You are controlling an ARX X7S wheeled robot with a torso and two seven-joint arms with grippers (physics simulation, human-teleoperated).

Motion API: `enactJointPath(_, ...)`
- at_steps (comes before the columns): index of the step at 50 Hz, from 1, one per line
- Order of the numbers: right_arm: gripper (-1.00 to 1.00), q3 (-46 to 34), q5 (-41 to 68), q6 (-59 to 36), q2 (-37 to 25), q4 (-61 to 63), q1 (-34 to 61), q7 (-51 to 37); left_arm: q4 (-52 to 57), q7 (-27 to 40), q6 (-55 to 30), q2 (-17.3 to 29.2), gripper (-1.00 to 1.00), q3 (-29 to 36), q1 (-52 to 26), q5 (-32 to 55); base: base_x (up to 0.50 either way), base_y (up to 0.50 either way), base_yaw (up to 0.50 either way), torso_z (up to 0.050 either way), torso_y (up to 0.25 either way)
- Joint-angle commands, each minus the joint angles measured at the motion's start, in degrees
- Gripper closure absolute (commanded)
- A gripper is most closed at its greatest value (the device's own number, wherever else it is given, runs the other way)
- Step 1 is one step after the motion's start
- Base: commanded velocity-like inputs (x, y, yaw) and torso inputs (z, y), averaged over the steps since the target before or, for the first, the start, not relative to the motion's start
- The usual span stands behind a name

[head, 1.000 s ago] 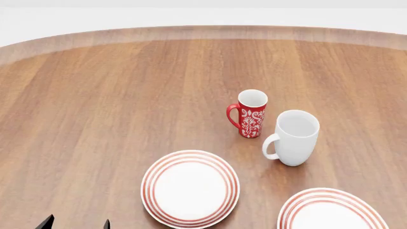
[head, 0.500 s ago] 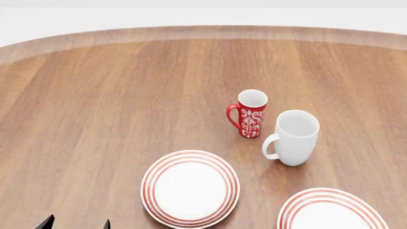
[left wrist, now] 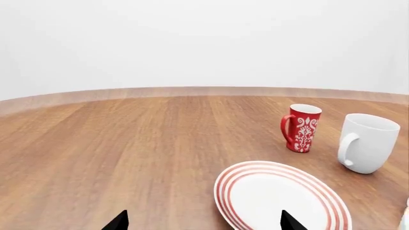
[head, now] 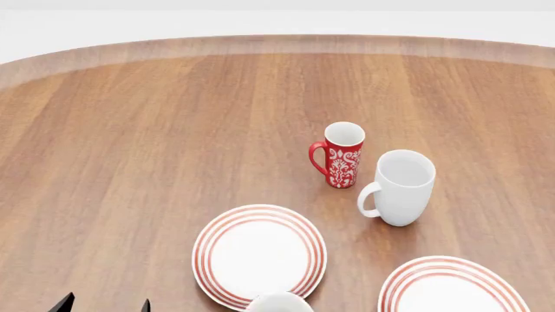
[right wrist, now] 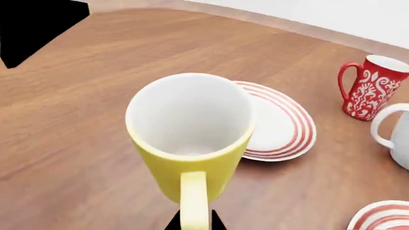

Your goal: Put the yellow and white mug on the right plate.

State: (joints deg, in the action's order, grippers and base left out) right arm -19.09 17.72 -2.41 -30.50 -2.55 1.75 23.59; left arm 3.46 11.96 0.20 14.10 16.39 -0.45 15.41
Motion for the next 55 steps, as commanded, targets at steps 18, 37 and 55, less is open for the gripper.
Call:
enactJointPath(18,1.00,13.31,1.51,-4.05,3.29,0.61,4.00,-19.79,-0.16,0.70,0.52,0.45,-1.00,0.60,-0.15,0.33,0.00,0.00,0.00,0.000,0.001)
enactJointPath(37,1.00,19.32,2.03,-9.91,4.68,-1.32,5.94,-30.51,-0.51,1.03,0.80,0.71,-1.00,1.06,-0.30,0.53,0.00,0.00,0.00,0.000,0.000)
enactJointPath(55,1.00,18.82,2.21,-11.62,5.67,-6.80,7.78,-31.03,-0.77,1.29,0.84,0.98,-1.00,1.40,-0.59,0.87,0.00,0.00,0.00,0.000,0.000)
